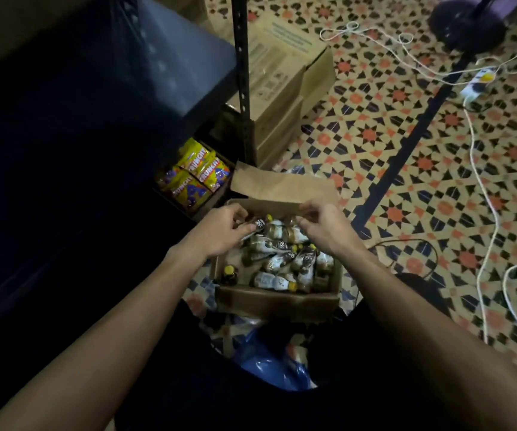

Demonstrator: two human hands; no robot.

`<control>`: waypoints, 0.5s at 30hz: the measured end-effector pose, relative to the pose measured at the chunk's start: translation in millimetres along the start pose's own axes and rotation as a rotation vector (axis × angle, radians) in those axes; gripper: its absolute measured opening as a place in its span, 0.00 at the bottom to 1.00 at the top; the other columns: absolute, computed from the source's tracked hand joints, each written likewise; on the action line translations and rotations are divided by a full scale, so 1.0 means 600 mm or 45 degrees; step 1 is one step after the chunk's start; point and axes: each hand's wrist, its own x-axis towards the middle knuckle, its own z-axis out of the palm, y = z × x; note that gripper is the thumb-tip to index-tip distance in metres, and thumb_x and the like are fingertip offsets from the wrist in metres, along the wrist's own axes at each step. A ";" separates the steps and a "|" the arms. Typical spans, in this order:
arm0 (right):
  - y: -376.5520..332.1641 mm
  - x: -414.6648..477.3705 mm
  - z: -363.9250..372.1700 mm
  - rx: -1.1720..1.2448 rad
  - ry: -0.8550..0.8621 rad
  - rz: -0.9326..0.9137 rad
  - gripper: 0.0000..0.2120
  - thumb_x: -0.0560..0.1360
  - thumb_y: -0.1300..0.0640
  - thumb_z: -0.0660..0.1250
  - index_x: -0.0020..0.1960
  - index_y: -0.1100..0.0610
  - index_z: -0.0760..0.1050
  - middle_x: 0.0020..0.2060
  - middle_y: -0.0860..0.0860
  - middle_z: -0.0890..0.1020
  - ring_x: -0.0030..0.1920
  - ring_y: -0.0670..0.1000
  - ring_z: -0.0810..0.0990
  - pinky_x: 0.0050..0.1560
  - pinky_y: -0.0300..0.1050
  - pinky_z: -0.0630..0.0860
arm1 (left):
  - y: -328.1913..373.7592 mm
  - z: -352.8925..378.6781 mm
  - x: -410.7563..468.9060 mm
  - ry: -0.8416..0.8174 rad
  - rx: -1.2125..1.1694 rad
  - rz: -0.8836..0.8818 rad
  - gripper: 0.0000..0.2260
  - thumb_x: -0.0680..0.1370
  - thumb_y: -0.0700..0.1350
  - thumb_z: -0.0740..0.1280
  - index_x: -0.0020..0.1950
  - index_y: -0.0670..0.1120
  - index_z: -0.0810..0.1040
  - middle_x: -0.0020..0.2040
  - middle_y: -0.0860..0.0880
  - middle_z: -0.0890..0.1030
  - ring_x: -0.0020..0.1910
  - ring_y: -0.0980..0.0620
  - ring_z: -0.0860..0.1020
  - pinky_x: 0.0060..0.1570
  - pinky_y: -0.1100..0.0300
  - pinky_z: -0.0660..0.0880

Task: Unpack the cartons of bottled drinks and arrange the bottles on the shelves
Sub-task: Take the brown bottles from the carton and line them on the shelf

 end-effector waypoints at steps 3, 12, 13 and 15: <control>0.070 0.056 0.055 -0.103 -0.033 0.075 0.16 0.80 0.54 0.68 0.67 0.55 0.75 0.61 0.50 0.80 0.54 0.48 0.79 0.57 0.44 0.75 | -0.061 0.061 0.048 -0.083 0.019 -0.027 0.19 0.79 0.55 0.68 0.66 0.45 0.75 0.60 0.48 0.80 0.57 0.49 0.79 0.55 0.57 0.74; 0.252 0.210 0.235 -0.318 -0.113 0.303 0.26 0.76 0.57 0.73 0.71 0.58 0.68 0.68 0.61 0.74 0.67 0.62 0.74 0.67 0.54 0.73 | -0.216 0.194 0.138 -0.162 0.064 -0.041 0.17 0.79 0.52 0.68 0.65 0.46 0.76 0.56 0.49 0.80 0.56 0.50 0.79 0.59 0.52 0.76; 0.266 0.225 0.249 -0.337 -0.085 0.301 0.29 0.75 0.58 0.73 0.73 0.58 0.66 0.71 0.62 0.70 0.70 0.63 0.70 0.70 0.56 0.70 | -0.228 0.201 0.144 -0.152 0.058 -0.036 0.18 0.79 0.52 0.68 0.65 0.46 0.76 0.56 0.50 0.81 0.57 0.50 0.79 0.59 0.52 0.76; 0.288 0.251 0.268 -0.394 -0.025 0.287 0.35 0.74 0.61 0.72 0.77 0.58 0.60 0.76 0.60 0.62 0.75 0.63 0.63 0.74 0.58 0.65 | -0.244 0.213 0.150 -0.116 0.056 -0.035 0.17 0.79 0.53 0.68 0.64 0.45 0.77 0.56 0.50 0.81 0.56 0.51 0.79 0.58 0.51 0.76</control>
